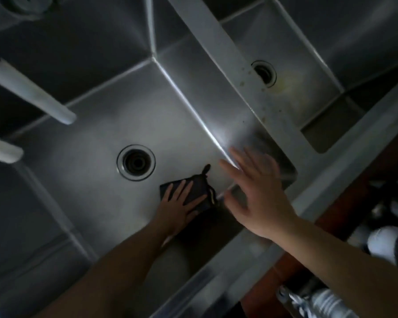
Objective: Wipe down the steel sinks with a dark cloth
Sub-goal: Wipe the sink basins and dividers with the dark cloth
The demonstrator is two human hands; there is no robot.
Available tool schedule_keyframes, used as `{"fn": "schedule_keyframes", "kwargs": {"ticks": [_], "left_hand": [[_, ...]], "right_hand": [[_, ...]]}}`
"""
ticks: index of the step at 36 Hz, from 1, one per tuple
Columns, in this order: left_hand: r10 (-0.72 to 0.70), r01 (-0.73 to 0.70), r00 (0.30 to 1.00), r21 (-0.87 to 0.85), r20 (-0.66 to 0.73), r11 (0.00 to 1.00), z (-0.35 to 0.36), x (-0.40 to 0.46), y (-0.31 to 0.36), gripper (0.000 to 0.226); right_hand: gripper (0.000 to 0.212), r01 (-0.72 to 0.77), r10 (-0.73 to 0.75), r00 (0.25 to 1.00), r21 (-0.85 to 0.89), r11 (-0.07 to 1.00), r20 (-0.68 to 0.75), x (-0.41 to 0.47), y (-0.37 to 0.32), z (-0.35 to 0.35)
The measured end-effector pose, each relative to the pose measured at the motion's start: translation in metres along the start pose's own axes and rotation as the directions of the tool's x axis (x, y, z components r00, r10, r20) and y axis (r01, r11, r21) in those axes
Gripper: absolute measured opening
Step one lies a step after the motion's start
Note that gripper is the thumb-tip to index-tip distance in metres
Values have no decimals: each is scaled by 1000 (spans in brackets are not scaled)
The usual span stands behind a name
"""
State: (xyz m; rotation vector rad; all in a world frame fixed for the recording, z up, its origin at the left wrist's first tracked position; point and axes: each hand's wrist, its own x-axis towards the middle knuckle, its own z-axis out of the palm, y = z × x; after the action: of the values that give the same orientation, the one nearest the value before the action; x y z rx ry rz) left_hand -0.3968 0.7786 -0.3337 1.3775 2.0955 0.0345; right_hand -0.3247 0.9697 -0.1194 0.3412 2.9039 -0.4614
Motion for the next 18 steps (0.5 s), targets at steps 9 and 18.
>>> {"fn": "schedule_keyframes", "kwargs": {"ticks": [9,18], "left_hand": [[-695,687,718,-202,44,698,34,-144,-100,66],[-932,856,320,-473,169,208,53,-114,-73,69]], "right_hand": [[62,-39,66,982,-155,987,176,-46,-10,12],[57,-45,49,998,-102,994,31,-50,-8,21]]}}
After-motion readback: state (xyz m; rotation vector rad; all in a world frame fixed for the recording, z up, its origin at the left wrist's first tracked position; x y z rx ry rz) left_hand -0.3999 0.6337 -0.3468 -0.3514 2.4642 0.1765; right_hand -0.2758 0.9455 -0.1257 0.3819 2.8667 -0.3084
